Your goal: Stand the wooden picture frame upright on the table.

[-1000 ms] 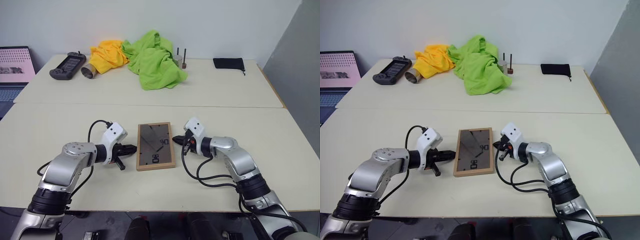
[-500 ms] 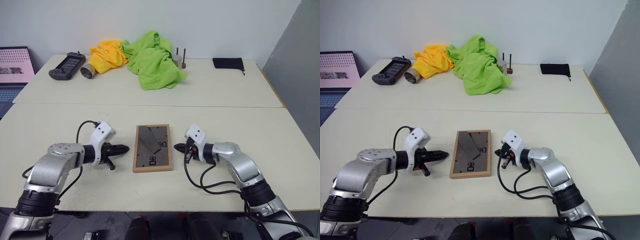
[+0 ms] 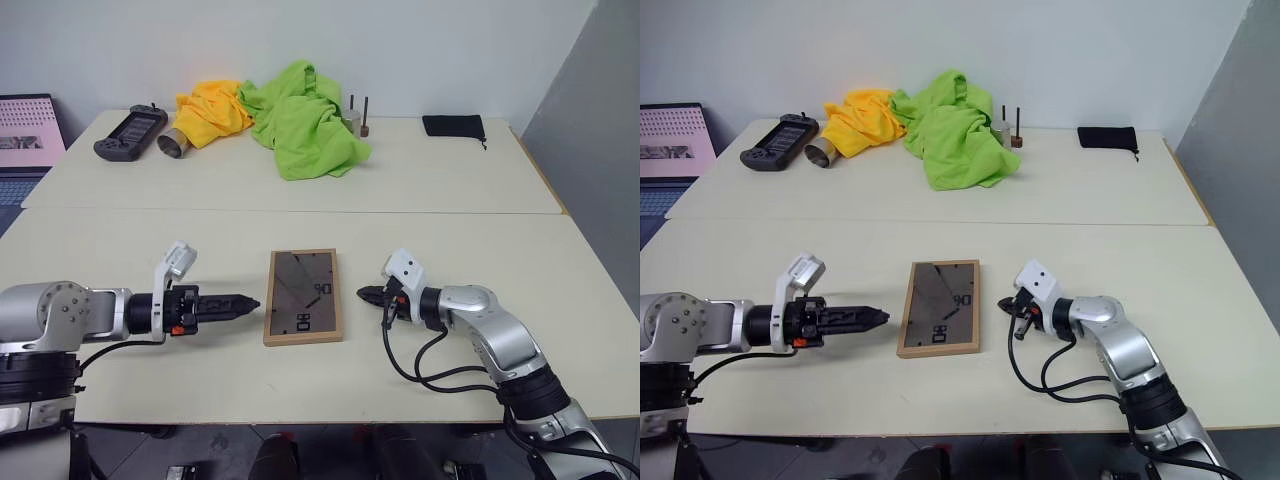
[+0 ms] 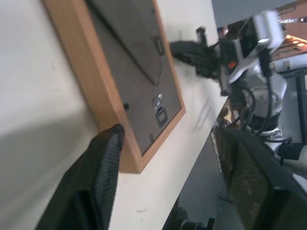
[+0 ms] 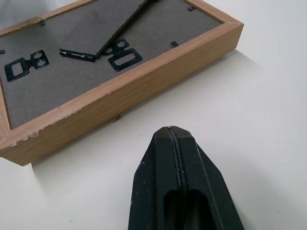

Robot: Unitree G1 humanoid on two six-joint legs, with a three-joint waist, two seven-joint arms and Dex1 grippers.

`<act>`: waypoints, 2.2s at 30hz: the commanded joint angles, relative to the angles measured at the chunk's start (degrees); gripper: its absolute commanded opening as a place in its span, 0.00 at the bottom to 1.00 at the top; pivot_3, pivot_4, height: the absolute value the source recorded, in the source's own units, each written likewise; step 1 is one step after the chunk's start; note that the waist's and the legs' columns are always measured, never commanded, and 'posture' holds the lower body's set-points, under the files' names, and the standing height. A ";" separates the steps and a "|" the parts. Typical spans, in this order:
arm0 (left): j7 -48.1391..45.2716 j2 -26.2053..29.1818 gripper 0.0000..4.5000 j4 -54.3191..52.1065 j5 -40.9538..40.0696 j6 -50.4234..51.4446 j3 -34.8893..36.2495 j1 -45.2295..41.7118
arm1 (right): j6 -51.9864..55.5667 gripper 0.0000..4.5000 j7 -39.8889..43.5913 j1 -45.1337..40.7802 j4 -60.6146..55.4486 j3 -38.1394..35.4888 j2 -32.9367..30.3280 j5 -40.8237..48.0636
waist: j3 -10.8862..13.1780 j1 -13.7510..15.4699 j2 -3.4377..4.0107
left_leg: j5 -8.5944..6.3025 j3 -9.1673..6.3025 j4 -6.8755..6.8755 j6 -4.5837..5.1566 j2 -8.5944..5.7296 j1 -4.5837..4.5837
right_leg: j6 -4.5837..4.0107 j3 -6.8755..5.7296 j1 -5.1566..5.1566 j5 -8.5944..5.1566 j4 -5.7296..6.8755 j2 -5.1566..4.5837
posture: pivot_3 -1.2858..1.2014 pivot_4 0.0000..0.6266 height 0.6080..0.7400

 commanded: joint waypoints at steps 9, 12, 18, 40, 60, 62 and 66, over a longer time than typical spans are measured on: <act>5.09 -4.67 1.00 2.76 1.91 -3.67 -2.59 2.56 | -0.76 0.00 -2.00 -0.04 -2.09 3.87 2.88 -0.94 | 0.00 0.00 0.00 | 0.00 0.02 0.00 0.00 -0.01 0.03 | 0.00 0.03 0.00 0.00 0.01 -0.01 | 0.52 0.24 1.00; 7.12 -7.26 1.00 5.88 3.10 -4.97 -3.15 1.66 | -1.63 0.00 -2.03 -0.84 -0.58 5.76 3.97 -1.58 | -0.10 0.09 0.15 | 0.00 0.02 0.00 0.00 -0.04 0.07 | 0.00 0.03 0.06 0.00 0.01 -0.03 | 0.52 0.24 1.00; 7.20 -9.38 1.00 7.56 3.12 -6.16 -4.26 1.21 | -2.41 0.00 -1.77 -2.27 1.32 7.33 6.16 -2.38 | -0.49 0.47 0.55 | 0.00 0.02 0.00 0.00 -0.09 0.22 | 0.02 0.04 0.20 0.00 0.03 -0.05 | 0.52 0.24 1.00; 6.41 -8.85 0.34 5.23 -2.19 -3.71 0.94 0.36 | -5.23 0.00 -2.46 -0.37 4.28 4.47 3.45 -2.15 | -0.50 1.23 0.55 | 0.00 0.03 -0.01 0.00 -0.07 0.06 | -0.01 0.05 0.05 -0.01 -0.02 -0.03 | 0.52 0.24 1.00; 15.28 -15.14 0.29 -3.11 -6.47 -2.98 7.45 3.20 | 28.33 0.73 -6.53 -16.57 -1.00 -14.50 11.94 24.42 | -0.49 1.18 0.56 | 0.00 0.01 -0.04 0.00 -0.04 0.03 | -0.02 0.03 0.04 -0.01 -0.04 -0.03 | 0.52 0.24 1.00; 16.66 -15.99 0.29 -3.20 -7.19 -1.94 8.98 2.65 | 26.44 0.82 -6.33 -18.26 3.91 -13.42 14.84 24.06 | -0.48 1.33 0.56 | 0.00 0.02 -0.04 0.00 -0.05 0.00 | -0.02 0.03 0.04 -0.01 -0.09 -0.05 | 0.52 0.24 1.00; 17.51 -16.52 0.29 -5.34 -9.04 -0.59 10.08 3.26 | 21.41 0.99 -5.80 -19.54 10.42 -10.28 16.31 20.74 | -0.48 1.16 0.56 | 0.00 0.03 -0.05 0.00 -0.04 0.01 | -0.01 0.03 0.02 -0.01 -0.08 -0.03 | 0.52 0.24 1.00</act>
